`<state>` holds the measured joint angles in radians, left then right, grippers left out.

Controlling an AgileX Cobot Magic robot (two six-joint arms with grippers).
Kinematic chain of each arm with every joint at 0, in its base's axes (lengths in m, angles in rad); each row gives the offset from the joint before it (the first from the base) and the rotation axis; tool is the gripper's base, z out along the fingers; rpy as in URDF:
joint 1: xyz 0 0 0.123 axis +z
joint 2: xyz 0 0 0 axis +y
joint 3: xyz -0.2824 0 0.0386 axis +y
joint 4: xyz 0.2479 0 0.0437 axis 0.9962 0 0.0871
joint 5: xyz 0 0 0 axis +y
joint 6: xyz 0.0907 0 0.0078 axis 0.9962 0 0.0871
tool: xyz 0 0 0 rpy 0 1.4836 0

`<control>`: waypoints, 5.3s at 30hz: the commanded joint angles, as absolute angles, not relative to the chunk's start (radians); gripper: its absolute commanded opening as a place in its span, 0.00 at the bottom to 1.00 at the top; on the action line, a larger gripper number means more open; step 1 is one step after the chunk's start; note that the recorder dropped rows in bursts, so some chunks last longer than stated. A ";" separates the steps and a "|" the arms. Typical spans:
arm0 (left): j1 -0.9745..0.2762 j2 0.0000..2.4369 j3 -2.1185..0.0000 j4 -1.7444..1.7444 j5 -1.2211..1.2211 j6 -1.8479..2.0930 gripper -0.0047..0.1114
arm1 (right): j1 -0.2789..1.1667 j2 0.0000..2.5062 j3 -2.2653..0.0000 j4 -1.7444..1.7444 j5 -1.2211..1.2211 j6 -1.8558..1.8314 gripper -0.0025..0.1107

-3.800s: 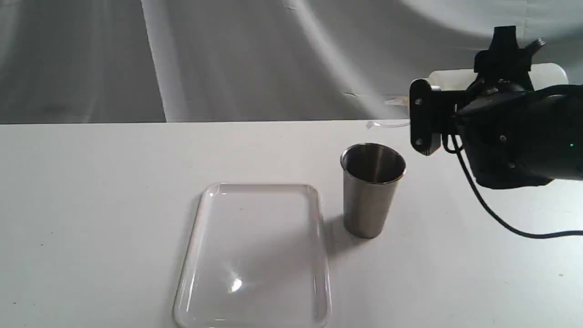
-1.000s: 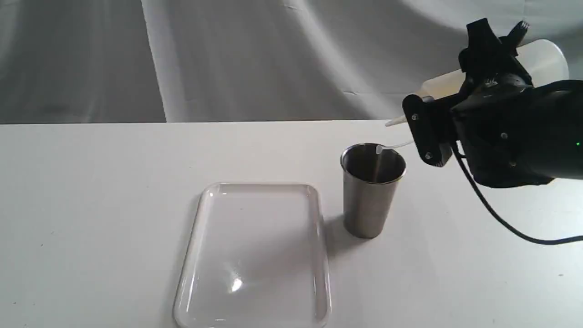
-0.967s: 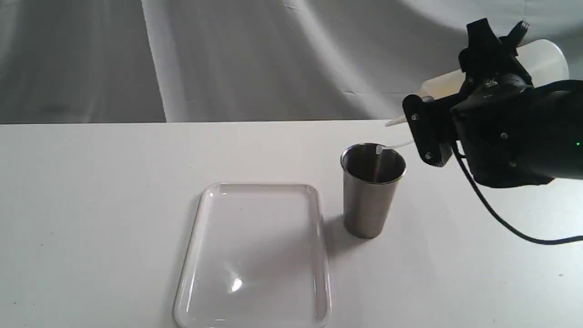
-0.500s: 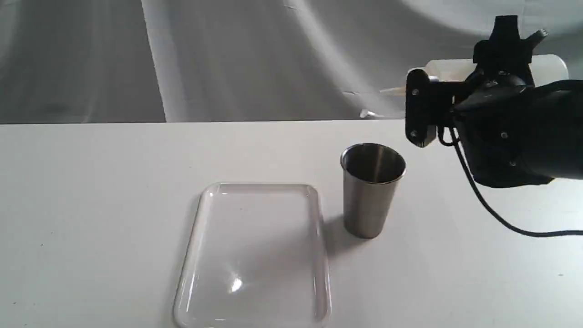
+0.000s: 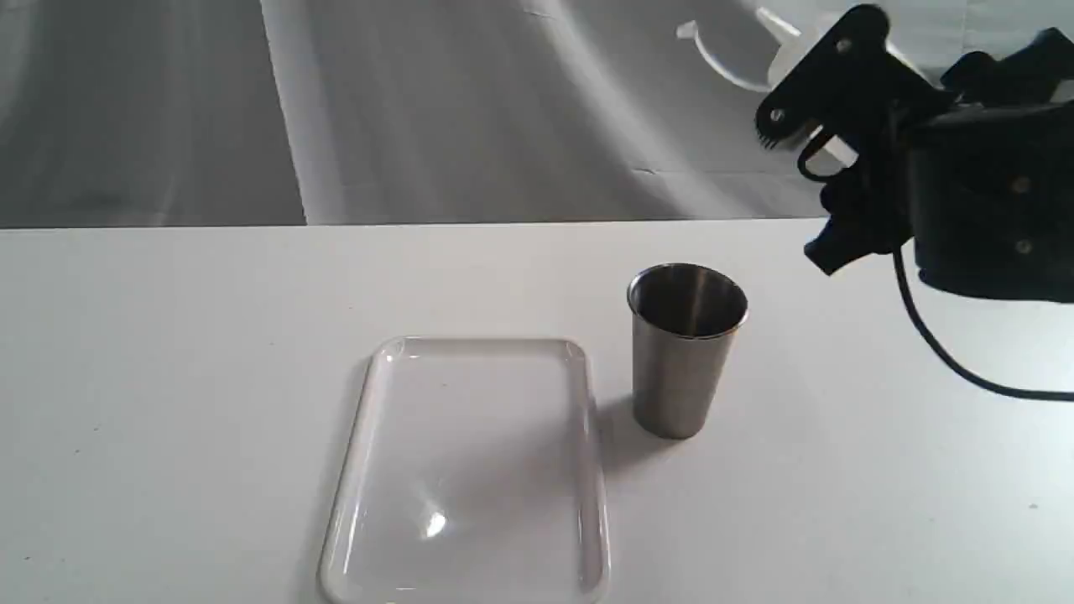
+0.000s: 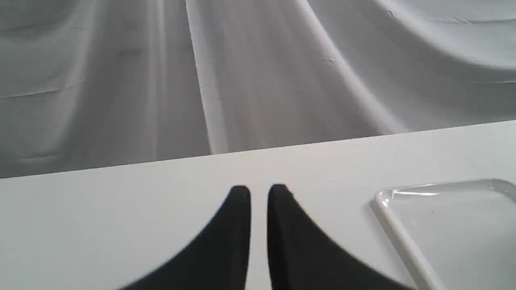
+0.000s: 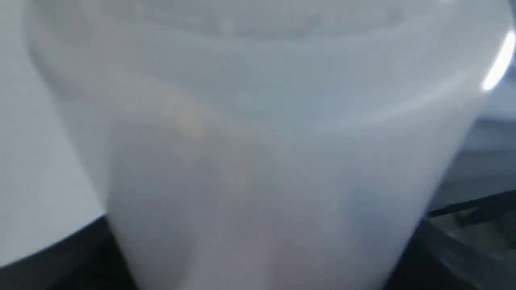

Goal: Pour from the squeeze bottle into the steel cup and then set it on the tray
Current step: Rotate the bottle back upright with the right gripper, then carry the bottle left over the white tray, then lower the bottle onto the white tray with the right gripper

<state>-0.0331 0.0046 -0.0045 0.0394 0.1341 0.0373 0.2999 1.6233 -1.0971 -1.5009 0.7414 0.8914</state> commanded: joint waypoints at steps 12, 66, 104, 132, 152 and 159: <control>-0.039 0.000 0.000 0.040 0.133 0.032 0.11 | 0.306 1.479 -1.102 -1.071 0.423 1.020 0.47; -0.039 0.000 0.000 0.040 0.133 0.032 0.11 | 0.489 1.927 -1.177 -0.163 -0.362 0.000 0.47; -0.039 0.000 0.000 0.040 0.133 0.036 0.11 | 0.549 2.055 -1.088 -0.033 -0.523 -0.097 0.47; -0.039 0.000 0.000 0.040 0.133 0.033 0.11 | 0.570 2.055 -1.053 0.020 -0.503 -0.104 0.47; -0.039 0.000 0.000 0.040 0.133 0.035 0.11 | 0.570 2.055 -1.043 0.037 -0.439 -0.104 0.47; -0.039 0.000 0.000 0.040 0.133 0.033 0.11 | 0.570 2.055 -1.043 0.037 -0.427 -0.104 0.47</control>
